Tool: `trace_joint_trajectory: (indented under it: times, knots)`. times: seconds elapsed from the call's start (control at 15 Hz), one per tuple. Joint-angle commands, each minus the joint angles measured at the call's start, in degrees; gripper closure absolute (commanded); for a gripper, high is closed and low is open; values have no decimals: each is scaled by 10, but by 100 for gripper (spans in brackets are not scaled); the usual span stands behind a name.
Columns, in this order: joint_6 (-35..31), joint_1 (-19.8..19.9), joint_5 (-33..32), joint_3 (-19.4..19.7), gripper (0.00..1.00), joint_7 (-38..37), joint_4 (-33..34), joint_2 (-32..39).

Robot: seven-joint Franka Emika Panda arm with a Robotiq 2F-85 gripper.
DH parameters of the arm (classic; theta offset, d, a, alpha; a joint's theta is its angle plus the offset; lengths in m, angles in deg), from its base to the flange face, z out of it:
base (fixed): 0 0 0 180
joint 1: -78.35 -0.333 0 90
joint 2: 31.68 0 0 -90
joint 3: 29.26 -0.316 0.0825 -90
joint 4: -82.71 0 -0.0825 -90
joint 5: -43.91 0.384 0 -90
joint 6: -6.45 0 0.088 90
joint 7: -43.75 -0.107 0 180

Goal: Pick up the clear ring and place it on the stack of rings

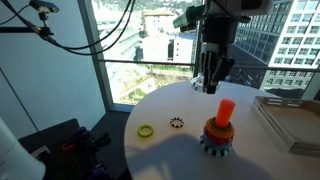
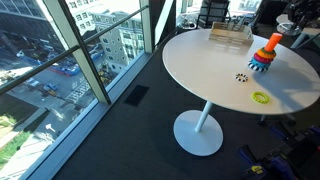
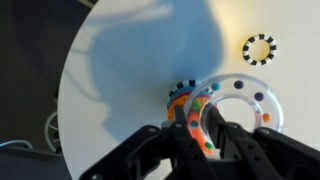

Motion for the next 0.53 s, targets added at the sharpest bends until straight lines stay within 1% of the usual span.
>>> trace_joint_trajectory:
  times: [0.0, 0.33, 0.47]
  knots:
    - [31, 13, 26, 7, 90, -8, 53, 38]
    - [25, 26, 65, 13, 90, -9, 88, 70]
    - [25, 27, 72, 15, 91, -14, 101, 79]
